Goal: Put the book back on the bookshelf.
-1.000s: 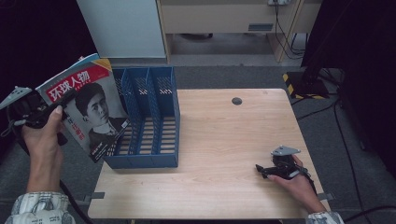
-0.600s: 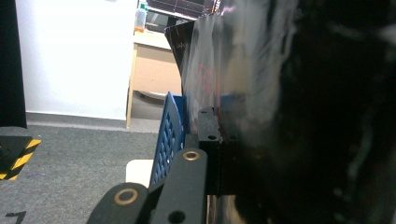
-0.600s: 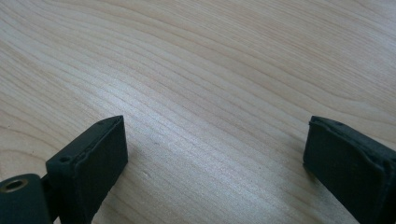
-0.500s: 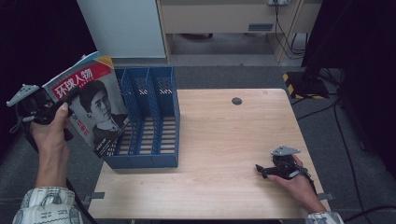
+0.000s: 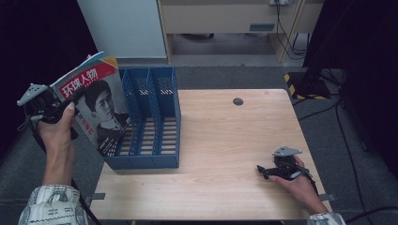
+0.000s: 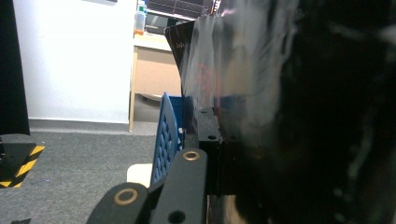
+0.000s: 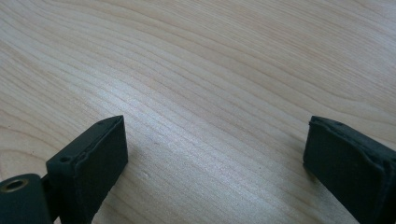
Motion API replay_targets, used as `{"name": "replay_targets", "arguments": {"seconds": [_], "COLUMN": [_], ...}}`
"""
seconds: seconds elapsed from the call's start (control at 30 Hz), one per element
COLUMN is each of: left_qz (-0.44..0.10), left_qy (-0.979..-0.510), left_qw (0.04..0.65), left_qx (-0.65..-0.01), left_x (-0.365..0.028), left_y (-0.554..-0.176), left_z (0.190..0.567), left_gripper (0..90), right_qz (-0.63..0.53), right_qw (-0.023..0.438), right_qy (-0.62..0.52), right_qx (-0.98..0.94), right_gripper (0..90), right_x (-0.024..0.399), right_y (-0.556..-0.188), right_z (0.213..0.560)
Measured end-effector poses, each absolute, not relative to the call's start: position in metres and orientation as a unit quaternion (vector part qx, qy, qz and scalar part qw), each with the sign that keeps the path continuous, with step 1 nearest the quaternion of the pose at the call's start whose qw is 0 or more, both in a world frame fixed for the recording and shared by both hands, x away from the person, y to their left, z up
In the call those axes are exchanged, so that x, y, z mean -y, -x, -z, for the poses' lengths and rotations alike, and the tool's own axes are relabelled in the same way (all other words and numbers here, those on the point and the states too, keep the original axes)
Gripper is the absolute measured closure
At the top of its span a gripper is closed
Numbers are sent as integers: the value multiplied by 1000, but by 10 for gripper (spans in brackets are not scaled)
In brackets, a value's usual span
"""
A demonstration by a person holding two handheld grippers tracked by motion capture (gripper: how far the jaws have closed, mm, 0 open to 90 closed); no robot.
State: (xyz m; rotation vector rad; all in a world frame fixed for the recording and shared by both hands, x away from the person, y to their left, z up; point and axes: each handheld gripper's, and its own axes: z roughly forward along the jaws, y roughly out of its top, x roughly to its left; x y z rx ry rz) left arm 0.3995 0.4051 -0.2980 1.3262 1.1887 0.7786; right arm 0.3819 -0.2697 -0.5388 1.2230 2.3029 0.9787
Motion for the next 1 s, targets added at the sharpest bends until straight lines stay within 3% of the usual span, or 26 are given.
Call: {"name": "replay_targets", "arguments": {"seconds": [1.0], "left_qz": [-345], "left_qy": [-559], "left_qw": [572], "left_qx": [-490], "left_x": [-394], "left_y": [-407], "left_z": [303], "left_gripper": [866], "right_qz": [-346], "right_qw": [178], "right_qy": [-431], "right_qx": [-814], "right_gripper": [69], "right_x": [270], "right_y": [-382], "right_z": [539]}}
